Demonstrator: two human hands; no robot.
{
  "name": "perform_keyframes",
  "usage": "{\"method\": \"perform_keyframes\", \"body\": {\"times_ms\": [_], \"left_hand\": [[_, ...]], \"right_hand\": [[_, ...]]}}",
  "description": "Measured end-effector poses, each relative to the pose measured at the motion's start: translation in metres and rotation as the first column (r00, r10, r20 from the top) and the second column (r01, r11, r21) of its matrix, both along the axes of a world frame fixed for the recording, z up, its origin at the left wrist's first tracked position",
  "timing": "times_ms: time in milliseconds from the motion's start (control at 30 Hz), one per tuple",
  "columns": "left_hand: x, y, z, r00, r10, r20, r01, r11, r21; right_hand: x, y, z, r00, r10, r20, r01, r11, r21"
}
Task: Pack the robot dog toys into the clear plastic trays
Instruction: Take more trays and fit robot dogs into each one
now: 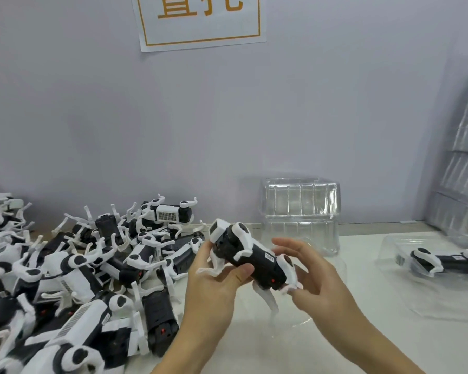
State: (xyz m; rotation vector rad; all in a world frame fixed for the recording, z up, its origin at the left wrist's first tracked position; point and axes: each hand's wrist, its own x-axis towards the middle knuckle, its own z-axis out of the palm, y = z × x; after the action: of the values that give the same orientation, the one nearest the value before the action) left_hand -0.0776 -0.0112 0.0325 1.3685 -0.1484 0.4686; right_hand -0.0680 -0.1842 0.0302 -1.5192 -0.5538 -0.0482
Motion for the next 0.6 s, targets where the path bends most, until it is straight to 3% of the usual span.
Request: {"method": "perform_keyframes", "body": {"times_ms": [100, 167, 233, 333, 433, 500, 600], "left_hand": [[0.007, -0.002, 0.017, 0.991, 0.111, 0.068, -0.124, 0.966, 0.229], [0.016, -0.005, 0.029, 0.99, 0.118, 0.074, -0.134, 0.951, 0.278], [0.024, -0.011, 0.037, 0.992, 0.113, 0.063, -0.125, 0.962, 0.241], [0.029, -0.025, 0.035, 0.988, 0.136, 0.068, -0.144, 0.982, 0.122], [0.028, -0.027, 0.018, 0.999, -0.036, 0.006, 0.036, 0.999, -0.031], [0.027, -0.022, 0.008, 0.993, -0.114, -0.021, 0.113, 0.992, -0.052], [0.033, -0.016, -0.006, 0.972, 0.224, -0.077, -0.204, 0.956, 0.209]], "right_hand": [[0.007, -0.005, 0.023, 0.999, 0.042, 0.019, -0.039, 0.989, -0.141], [0.018, -0.004, 0.043, 0.995, 0.097, 0.026, -0.09, 0.974, -0.206], [0.03, 0.0, 0.062, 0.988, 0.154, 0.028, -0.145, 0.967, -0.208], [0.045, 0.01, 0.068, 0.995, 0.018, 0.101, 0.01, 0.963, -0.269], [0.053, 0.017, 0.051, 0.987, -0.093, 0.135, 0.126, 0.957, -0.261], [0.055, 0.019, 0.04, 0.978, -0.159, 0.137, 0.185, 0.962, -0.201], [0.062, 0.016, 0.032, 0.94, -0.314, 0.134, 0.331, 0.935, -0.13]]}}
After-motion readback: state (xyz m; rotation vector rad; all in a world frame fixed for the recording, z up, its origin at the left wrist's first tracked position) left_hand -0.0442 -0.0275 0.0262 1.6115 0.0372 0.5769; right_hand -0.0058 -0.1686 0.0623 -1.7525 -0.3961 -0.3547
